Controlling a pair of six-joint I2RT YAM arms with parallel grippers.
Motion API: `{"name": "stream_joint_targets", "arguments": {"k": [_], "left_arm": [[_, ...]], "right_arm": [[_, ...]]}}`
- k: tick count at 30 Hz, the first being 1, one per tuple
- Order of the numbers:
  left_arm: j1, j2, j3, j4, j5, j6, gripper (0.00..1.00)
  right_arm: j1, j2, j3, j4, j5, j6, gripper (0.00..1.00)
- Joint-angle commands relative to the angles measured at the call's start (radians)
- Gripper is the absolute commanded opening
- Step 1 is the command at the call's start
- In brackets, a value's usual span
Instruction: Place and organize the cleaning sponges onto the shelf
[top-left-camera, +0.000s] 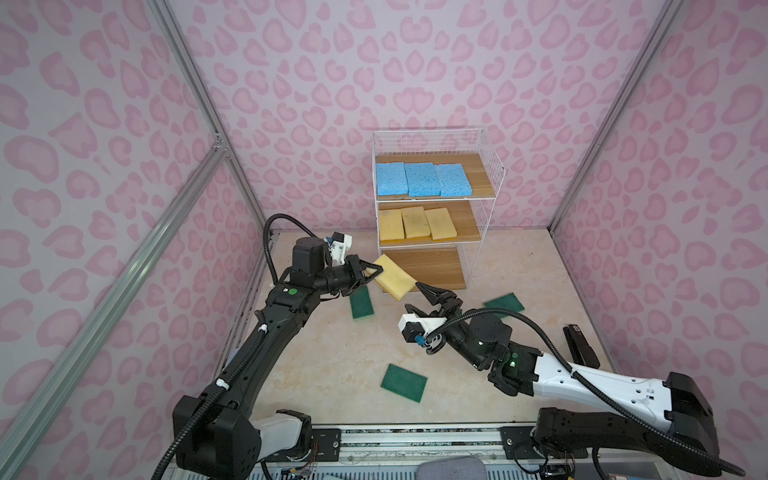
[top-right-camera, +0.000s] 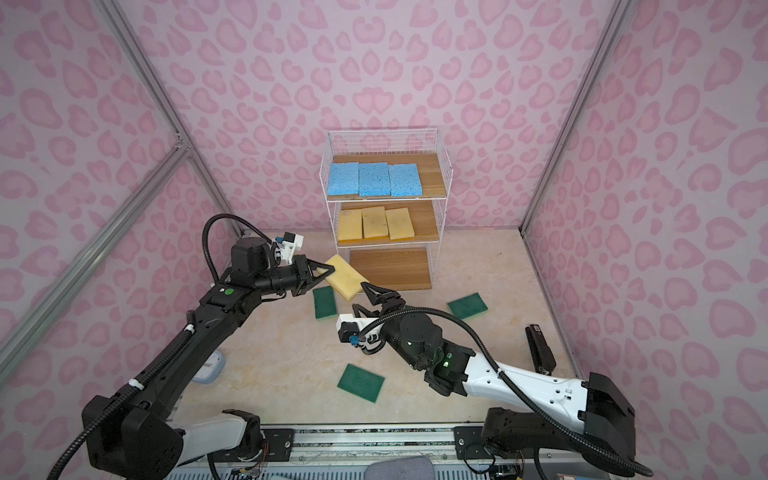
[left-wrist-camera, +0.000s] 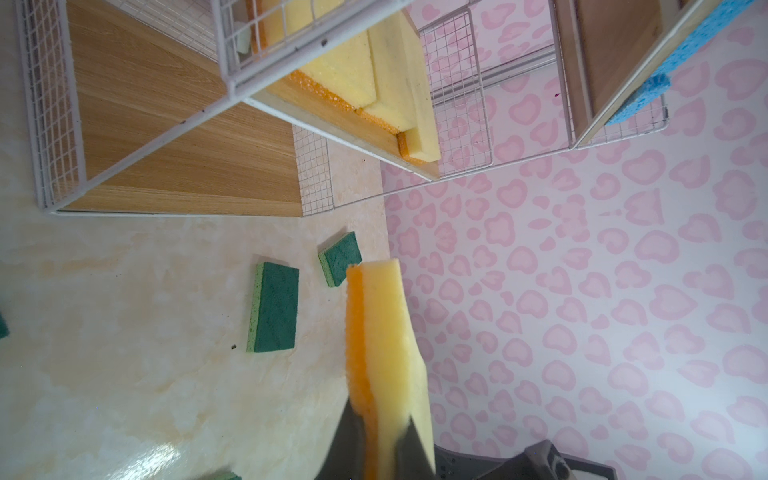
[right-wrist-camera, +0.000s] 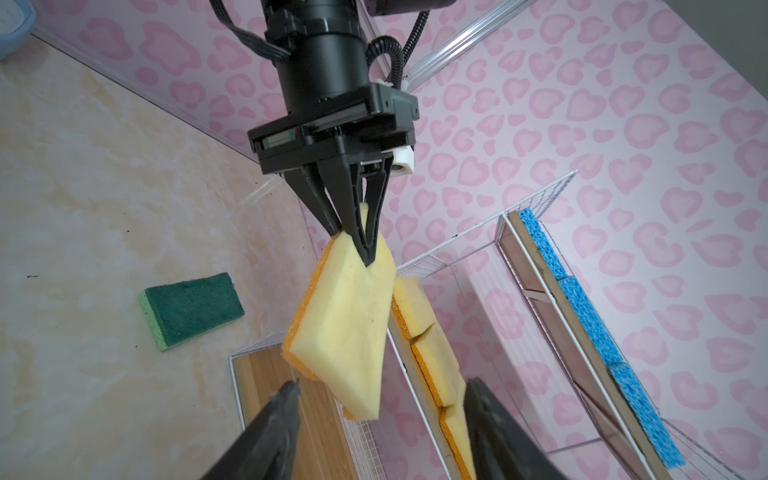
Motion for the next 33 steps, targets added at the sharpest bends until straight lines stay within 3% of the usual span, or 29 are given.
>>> {"name": "stream_joint_targets", "arguments": {"k": [1, 6, 21, 26, 33], "left_arm": [[0.000, 0.002, 0.018, 0.013, 0.019, -0.006, 0.11], [0.002, 0.008, 0.035, 0.007, 0.025, -0.006, 0.11], [0.001, 0.014, 0.040, 0.006, 0.052, 0.001, 0.11], [0.003, 0.017, 0.043, 0.004, 0.059, 0.003, 0.10], [0.003, 0.019, 0.043, 0.004, 0.063, 0.003, 0.10]], "right_arm": [[0.004, 0.036, 0.016, -0.037, -0.008, -0.050, 0.63], [0.005, 0.061, 0.028, -0.063, 0.012, -0.061, 0.61], [0.002, 0.167, 0.001, 0.198, 0.110, -0.195, 0.48], [0.001, 0.178, -0.007, 0.277, 0.116, -0.231, 0.38], [0.006, 0.188, -0.025, 0.341, 0.121, -0.258, 0.15]]}}
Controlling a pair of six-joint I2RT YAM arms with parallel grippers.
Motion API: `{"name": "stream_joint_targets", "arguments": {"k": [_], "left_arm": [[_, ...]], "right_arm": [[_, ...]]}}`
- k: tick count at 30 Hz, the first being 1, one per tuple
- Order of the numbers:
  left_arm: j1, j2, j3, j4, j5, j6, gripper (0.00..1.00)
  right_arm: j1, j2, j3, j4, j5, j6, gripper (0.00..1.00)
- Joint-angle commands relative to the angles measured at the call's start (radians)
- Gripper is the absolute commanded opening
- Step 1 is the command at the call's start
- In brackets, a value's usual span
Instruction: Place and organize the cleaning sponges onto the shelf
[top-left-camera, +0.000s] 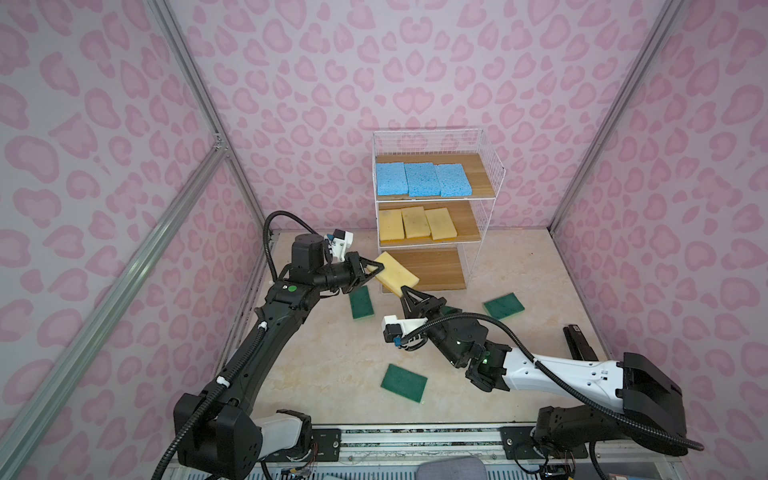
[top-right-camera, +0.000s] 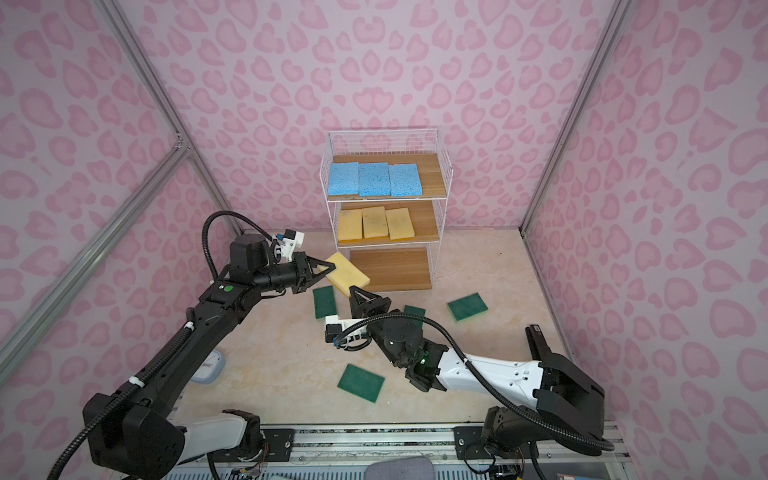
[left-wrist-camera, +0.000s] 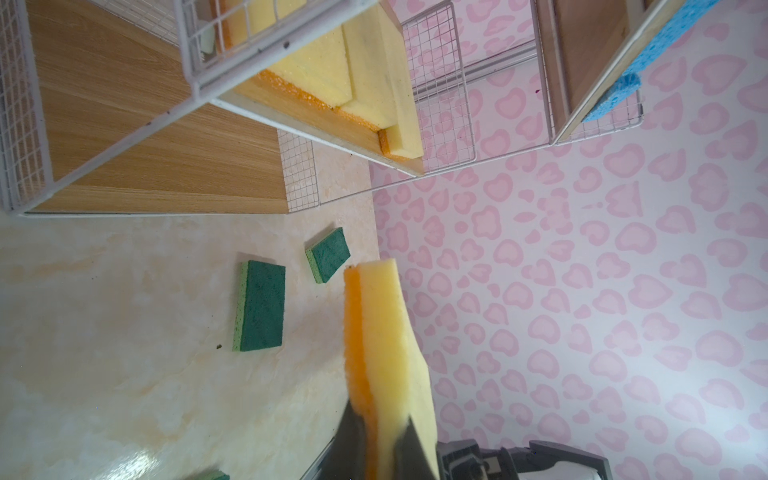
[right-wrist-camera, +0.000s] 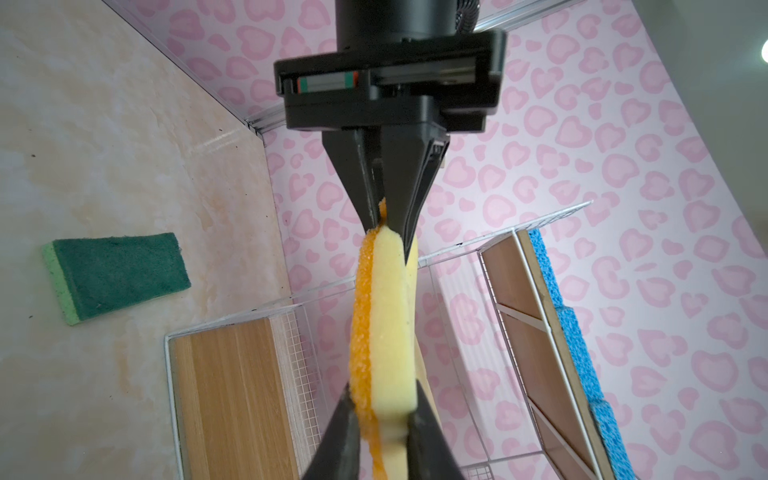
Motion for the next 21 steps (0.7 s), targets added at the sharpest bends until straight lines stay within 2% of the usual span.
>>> {"name": "stream_joint_targets", "arguments": {"k": [1, 6, 9, 10, 13, 15, 17, 21], "left_arm": [[0.001, 0.002, 0.013, 0.005, 0.020, 0.012, 0.10], [0.003, -0.002, 0.013, 0.005, 0.023, 0.013, 0.10], [0.002, -0.005, 0.013, 0.006, 0.025, 0.012, 0.10], [0.003, -0.005, 0.013, 0.007, 0.027, 0.011, 0.10], [0.003, -0.003, 0.018, 0.006, 0.029, 0.012, 0.10], [0.003, -0.004, 0.018, 0.007, 0.031, 0.013, 0.10], [0.004, -0.008, 0.018, 0.008, 0.032, 0.012, 0.10], [0.004, -0.012, 0.020, 0.007, 0.034, 0.010, 0.10]], "right_arm": [[0.002, 0.004, -0.008, 0.073, 0.022, -0.014, 0.12], [0.006, -0.002, -0.017, 0.092, 0.032, -0.020, 0.02], [0.012, -0.018, -0.025, 0.089, 0.033, -0.022, 0.04], [0.014, -0.024, -0.029, 0.090, 0.034, -0.023, 0.14], [0.020, -0.041, -0.042, 0.094, 0.033, -0.016, 0.56], [0.022, -0.059, -0.047, 0.074, 0.033, -0.008, 0.73], [0.023, -0.076, -0.049, 0.050, 0.034, 0.001, 0.80], [0.013, -0.069, -0.035, 0.038, 0.057, 0.011, 0.81]]}}
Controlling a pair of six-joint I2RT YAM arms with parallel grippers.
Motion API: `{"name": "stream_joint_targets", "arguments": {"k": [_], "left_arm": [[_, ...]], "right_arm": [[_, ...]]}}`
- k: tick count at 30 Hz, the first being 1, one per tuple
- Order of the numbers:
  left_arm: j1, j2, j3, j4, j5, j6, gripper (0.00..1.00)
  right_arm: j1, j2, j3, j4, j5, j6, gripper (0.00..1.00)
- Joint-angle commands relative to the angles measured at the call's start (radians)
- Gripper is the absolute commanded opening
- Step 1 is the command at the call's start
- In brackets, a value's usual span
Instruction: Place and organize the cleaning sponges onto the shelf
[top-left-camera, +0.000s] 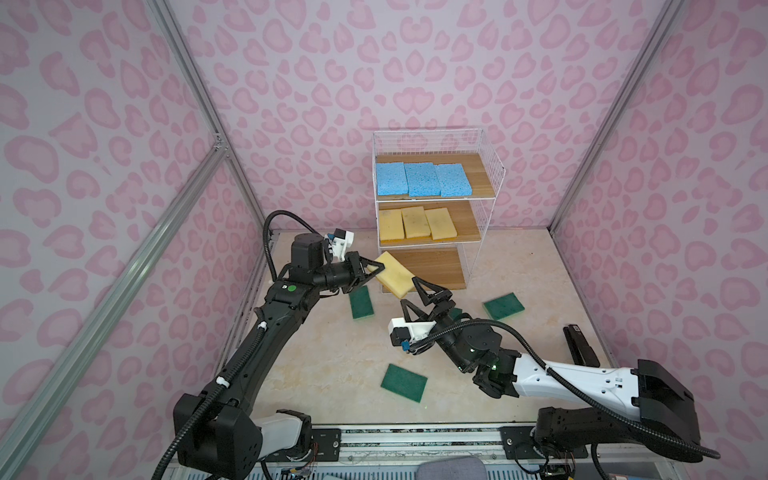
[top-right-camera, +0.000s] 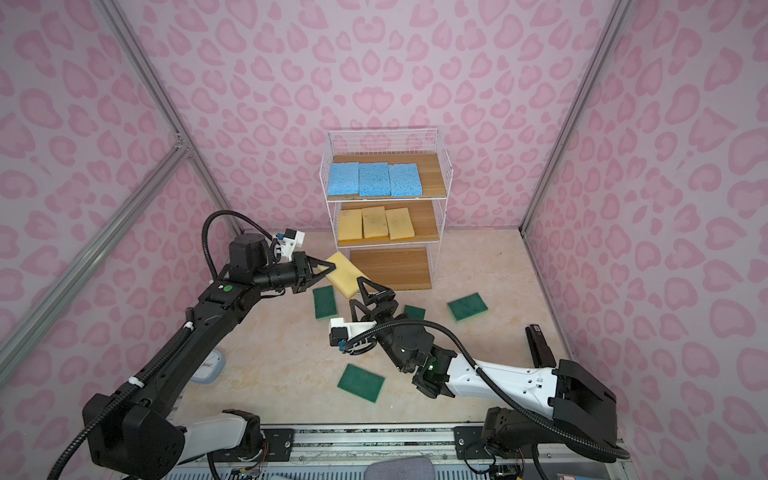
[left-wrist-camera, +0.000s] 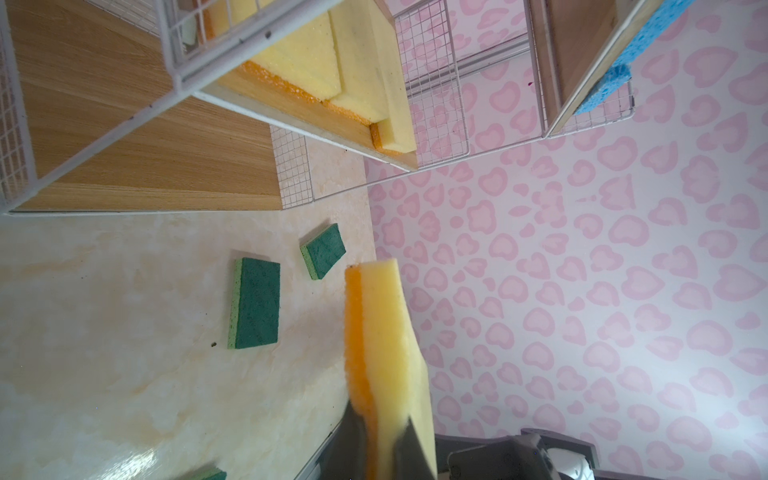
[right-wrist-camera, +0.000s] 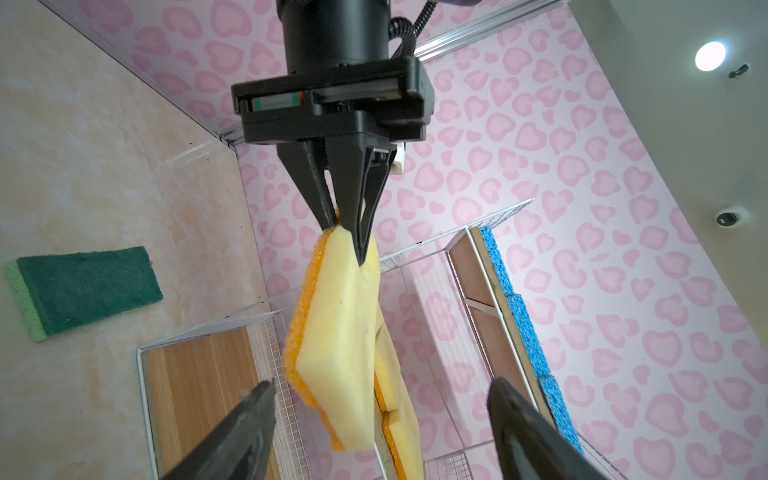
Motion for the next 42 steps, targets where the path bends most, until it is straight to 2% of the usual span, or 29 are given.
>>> {"name": "stream_joint_targets", "arguments": {"k": [1, 6, 12, 15, 23, 27, 28, 30, 31, 32, 33, 36, 38, 42], "left_arm": [[0.002, -0.011, 0.017, 0.005, 0.015, 0.006, 0.10], [0.003, -0.010, 0.032, 0.000, 0.016, 0.004, 0.10], [0.004, -0.011, 0.037, -0.001, 0.018, 0.001, 0.10], [0.003, -0.010, 0.039, 0.000, 0.023, 0.000, 0.10], [0.004, -0.008, 0.040, 0.001, 0.033, -0.003, 0.10], [0.004, -0.011, 0.038, 0.000, 0.034, -0.002, 0.11], [0.004, -0.014, 0.035, 0.002, 0.032, -0.002, 0.15], [0.003, -0.020, 0.033, 0.001, 0.027, 0.006, 0.36], [0.003, -0.028, 0.032, 0.001, 0.022, 0.019, 0.59], [0.004, -0.041, 0.029, -0.007, 0.007, 0.040, 0.88], [0.003, -0.055, 0.029, -0.028, -0.026, 0.069, 0.98], [0.003, -0.133, 0.015, -0.120, -0.197, 0.177, 0.98], [0.004, -0.205, -0.031, -0.122, -0.305, 0.207, 0.98], [0.004, -0.317, -0.153, -0.074, -0.428, 0.225, 0.98]], "right_arm": [[-0.009, 0.015, 0.014, -0.006, 0.024, 0.020, 0.81], [-0.019, 0.053, 0.050, -0.040, 0.005, 0.029, 0.79], [-0.047, 0.102, 0.079, -0.003, -0.017, 0.048, 0.70], [-0.051, 0.120, 0.089, 0.016, -0.019, 0.048, 0.61], [-0.050, 0.122, 0.094, 0.017, -0.022, 0.053, 0.26], [-0.049, 0.113, 0.083, 0.026, -0.013, 0.056, 0.15], [-0.049, 0.107, 0.079, 0.024, -0.011, 0.059, 0.13], [-0.048, 0.097, 0.074, 0.025, -0.004, 0.063, 0.11], [-0.049, 0.091, 0.071, 0.022, 0.008, 0.067, 0.10], [-0.051, 0.087, 0.071, 0.019, 0.018, 0.073, 0.10], [-0.054, 0.083, 0.071, 0.019, 0.033, 0.080, 0.10], [-0.064, 0.047, 0.062, -0.014, 0.068, 0.085, 0.10], [-0.077, 0.017, 0.059, -0.064, 0.102, 0.093, 0.10], [-0.141, -0.021, 0.073, -0.160, 0.194, 0.134, 0.10]]}}
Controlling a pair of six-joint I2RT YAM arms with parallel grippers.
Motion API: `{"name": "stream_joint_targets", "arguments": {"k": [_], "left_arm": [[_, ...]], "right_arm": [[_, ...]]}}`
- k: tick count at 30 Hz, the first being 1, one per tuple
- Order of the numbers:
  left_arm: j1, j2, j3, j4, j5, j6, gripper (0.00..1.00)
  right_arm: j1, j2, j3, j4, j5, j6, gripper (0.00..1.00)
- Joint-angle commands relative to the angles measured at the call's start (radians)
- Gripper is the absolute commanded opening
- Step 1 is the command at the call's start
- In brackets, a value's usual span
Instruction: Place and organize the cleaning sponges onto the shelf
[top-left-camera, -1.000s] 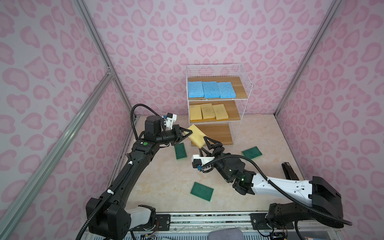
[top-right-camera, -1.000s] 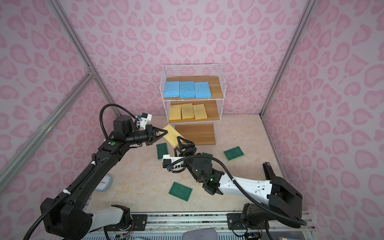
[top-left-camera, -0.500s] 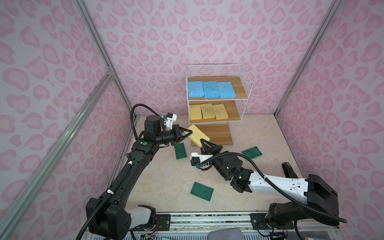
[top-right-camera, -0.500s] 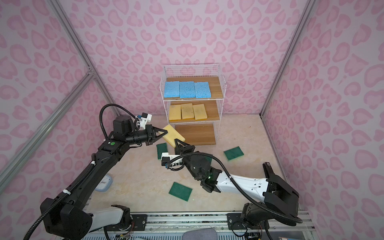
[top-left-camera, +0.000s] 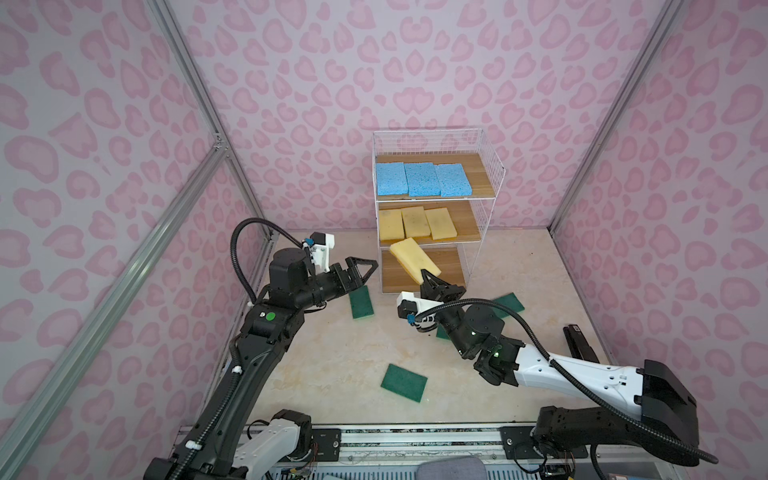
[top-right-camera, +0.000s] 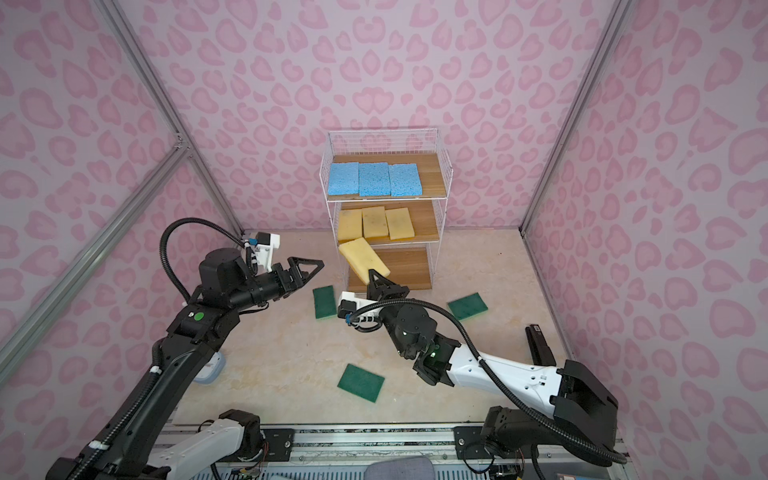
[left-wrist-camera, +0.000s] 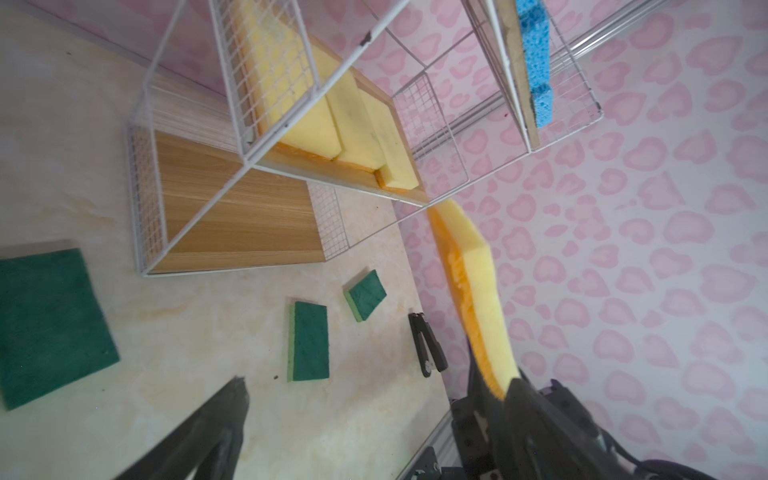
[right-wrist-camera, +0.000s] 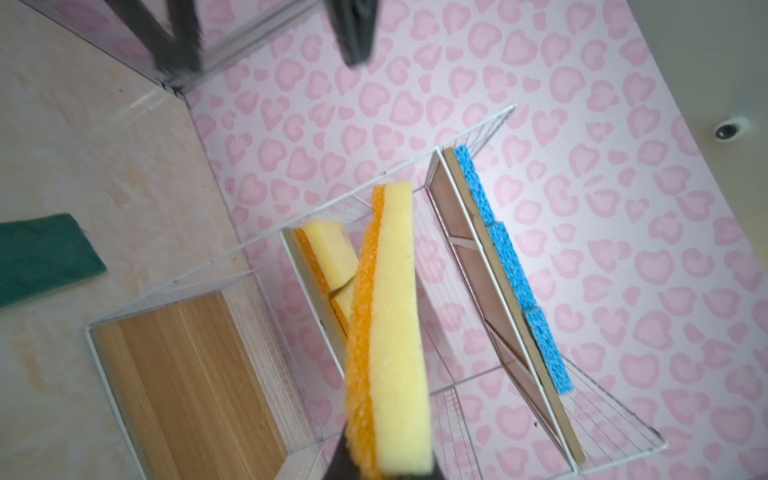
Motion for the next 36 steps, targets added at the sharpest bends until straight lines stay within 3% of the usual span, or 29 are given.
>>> {"name": "stream_joint_targets", "arguments": {"k": [1, 15, 28, 36], "left_arm": [[-0.001, -0.061, -0.078, 0.019, -0.168, 0.061, 0.98], [-0.018, -0.229, -0.292, 0.056, -0.284, 0.103, 0.98], [-0.080, -0.220, -0.272, 0.033, -0.333, 0.139, 0.98], [-0.088, -0.205, -0.259, 0.023, -0.334, 0.144, 0.98]], "right_arm": [[-0.044, -0.017, 0.010, -0.092, 0.108, 0.053, 0.10], [-0.231, 0.056, 0.129, -0.170, 0.284, 0.049, 0.08], [-0.291, 0.185, 0.230, -0.241, 0.407, 0.026, 0.03], [-0.312, 0.203, 0.207, -0.226, 0.385, 0.010, 0.03]]}}
